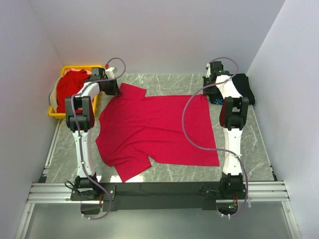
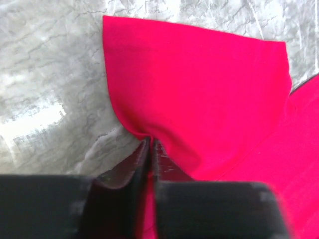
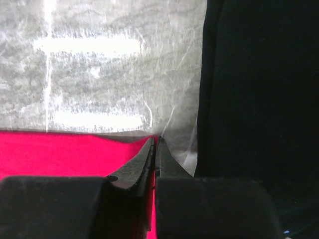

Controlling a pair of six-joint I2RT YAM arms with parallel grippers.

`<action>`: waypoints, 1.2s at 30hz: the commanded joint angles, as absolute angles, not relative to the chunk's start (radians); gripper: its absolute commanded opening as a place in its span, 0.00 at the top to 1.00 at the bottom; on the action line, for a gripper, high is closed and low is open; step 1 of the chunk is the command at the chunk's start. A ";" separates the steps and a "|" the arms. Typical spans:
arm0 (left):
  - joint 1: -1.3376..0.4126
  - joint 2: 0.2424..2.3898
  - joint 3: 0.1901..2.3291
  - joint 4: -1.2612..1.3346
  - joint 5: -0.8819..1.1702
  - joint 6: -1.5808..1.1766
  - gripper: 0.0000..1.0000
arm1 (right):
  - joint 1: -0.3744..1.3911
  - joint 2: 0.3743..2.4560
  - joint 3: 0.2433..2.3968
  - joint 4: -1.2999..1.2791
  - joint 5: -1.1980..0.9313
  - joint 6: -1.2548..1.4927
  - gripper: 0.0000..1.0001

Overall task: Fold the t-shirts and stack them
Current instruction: Fold the tshirt

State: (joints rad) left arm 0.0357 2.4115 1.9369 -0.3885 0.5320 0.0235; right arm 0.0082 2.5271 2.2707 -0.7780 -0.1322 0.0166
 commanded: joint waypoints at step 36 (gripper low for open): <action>0.095 2.120 1.821 -0.229 0.618 0.087 1.00 | -0.032 2.284 2.200 -0.597 -0.172 -0.083 1.00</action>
State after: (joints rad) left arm 0.0891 2.2017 1.8545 -0.2234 0.5838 0.0341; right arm -0.0147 2.3524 2.2250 -0.6289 -0.1677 -0.0505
